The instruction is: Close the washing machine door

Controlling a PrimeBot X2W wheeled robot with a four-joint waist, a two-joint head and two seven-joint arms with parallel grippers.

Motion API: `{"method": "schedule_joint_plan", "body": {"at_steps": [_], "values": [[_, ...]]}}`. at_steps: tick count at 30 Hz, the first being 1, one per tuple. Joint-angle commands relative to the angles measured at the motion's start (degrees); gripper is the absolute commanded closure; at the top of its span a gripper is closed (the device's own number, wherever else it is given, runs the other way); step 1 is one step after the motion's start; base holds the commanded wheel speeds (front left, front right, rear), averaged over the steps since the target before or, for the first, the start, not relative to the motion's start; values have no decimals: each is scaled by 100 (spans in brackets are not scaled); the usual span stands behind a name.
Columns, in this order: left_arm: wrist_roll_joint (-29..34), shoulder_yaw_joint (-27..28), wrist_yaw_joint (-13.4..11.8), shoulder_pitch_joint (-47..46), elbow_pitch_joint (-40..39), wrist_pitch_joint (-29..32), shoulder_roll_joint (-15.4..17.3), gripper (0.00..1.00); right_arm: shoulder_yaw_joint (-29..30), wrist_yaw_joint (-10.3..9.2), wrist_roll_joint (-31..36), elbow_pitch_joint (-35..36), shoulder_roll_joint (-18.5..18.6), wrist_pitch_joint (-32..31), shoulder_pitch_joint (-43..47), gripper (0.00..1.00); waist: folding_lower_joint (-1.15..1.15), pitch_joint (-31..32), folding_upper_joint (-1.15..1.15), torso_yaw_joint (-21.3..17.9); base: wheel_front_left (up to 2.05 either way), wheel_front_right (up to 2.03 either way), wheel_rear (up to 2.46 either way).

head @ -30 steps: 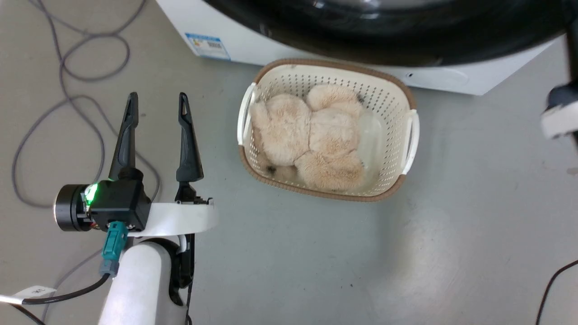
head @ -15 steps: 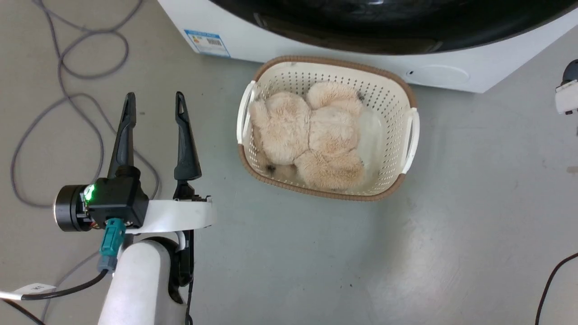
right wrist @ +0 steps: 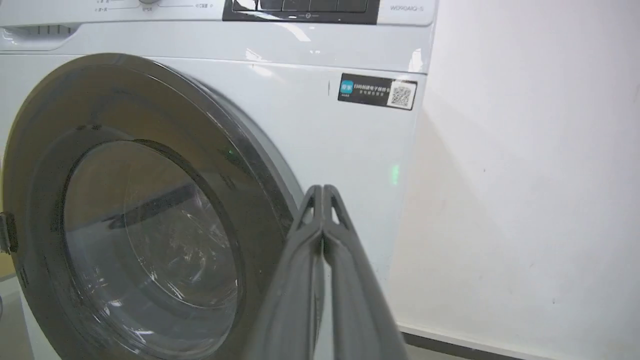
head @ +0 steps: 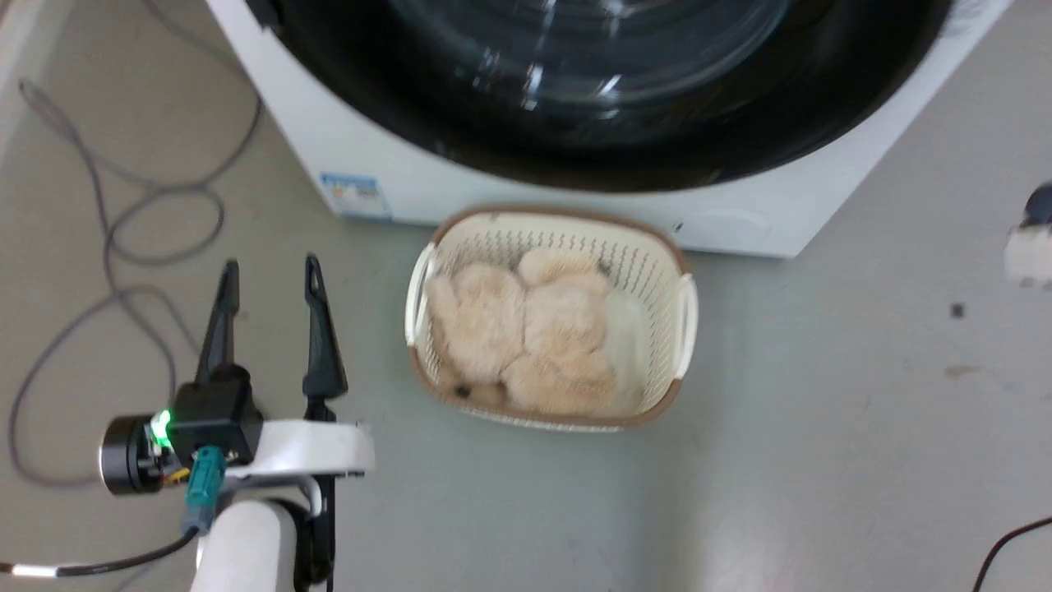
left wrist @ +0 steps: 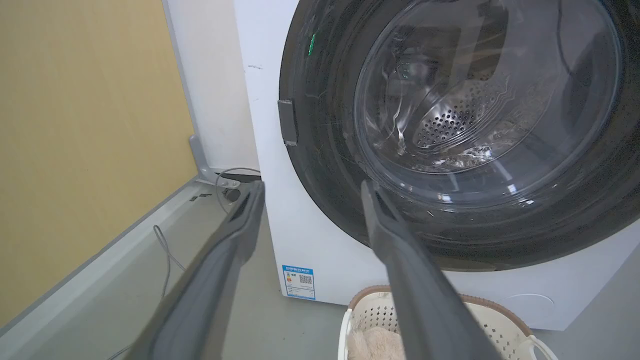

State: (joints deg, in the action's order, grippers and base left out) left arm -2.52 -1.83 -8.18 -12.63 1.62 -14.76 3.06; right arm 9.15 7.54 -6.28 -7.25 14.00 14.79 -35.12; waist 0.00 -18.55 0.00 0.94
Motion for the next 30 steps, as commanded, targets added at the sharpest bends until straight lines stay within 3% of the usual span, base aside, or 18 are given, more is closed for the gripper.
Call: {"method": "schedule_joint_plan", "body": {"at_steps": [1,6,7,8,9,10,18,30], "values": [[46,18,22,81,31,-24,15,0,4,-5,49,127,-61,21,186,100,0,310,0,-184,0,0,0],[57,41,35,319,126,-24,12,0,-30,-5,49,609,-298,21,972,100,0,699,0,-292,0,0,0],[58,45,34,367,140,-24,11,0,-42,-5,58,626,-352,21,1144,85,0,773,0,-314,0,0,0],[63,41,36,414,151,-24,10,0,-56,-5,64,615,-395,21,1292,57,0,841,0,-333,0,0,0],[70,34,40,460,160,-24,9,0,-61,-5,64,612,-448,21,1427,17,0,907,0,-352,0,0,0],[81,24,43,506,167,-24,8,0,-42,-5,35,620,-526,21,1554,0,0,972,0,-372,0,0,0],[226,-40,32,876,144,-24,61,0,-60,-5,-37,375,-864,21,2340,0,0,1385,0,-540,0,0,0],[275,-280,84,1259,-7,-24,137,0,-244,-5,-104,-164,-1089,21,3213,0,0,1765,0,-549,0,0,0]]}}
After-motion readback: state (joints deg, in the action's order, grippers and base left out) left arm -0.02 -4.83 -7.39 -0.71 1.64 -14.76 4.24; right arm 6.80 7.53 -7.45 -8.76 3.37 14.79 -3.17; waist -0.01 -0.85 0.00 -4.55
